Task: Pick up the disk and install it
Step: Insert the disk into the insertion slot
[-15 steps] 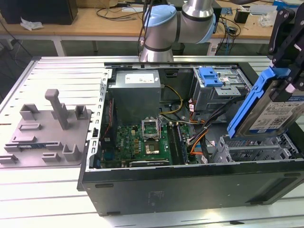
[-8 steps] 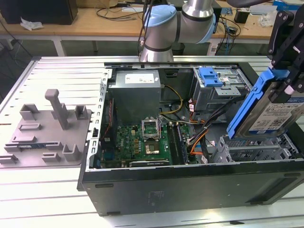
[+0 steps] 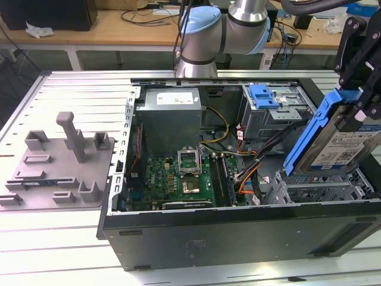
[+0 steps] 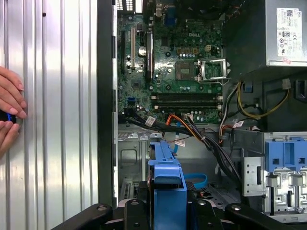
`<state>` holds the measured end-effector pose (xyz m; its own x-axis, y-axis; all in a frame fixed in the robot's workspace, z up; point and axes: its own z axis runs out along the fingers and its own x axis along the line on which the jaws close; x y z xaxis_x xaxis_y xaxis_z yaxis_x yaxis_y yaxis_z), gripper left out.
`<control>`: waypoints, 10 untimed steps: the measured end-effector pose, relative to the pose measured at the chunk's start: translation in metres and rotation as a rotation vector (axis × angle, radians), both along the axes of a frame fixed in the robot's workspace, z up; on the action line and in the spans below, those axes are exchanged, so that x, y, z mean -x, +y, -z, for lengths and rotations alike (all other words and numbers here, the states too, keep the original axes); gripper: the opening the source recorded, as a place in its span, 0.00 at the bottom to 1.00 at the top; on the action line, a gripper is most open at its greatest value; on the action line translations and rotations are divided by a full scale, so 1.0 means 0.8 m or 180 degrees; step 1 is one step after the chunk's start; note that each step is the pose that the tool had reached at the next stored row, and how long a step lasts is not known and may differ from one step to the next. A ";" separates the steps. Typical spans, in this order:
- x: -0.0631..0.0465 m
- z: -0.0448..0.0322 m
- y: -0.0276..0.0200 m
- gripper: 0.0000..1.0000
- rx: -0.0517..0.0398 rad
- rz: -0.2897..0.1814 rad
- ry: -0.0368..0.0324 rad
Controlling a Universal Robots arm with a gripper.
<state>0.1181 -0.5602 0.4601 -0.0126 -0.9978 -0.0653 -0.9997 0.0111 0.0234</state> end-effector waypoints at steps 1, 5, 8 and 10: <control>0.000 0.0005 0.0000 0.36 0.0000 0.0001 0.0000; 0.000 0.0032 -0.0005 0.36 0.0000 0.0008 0.0000; 0.000 0.0053 -0.0008 0.36 0.0000 0.0013 0.0000; 0.000 0.0071 -0.0010 0.36 0.0000 0.0017 0.0000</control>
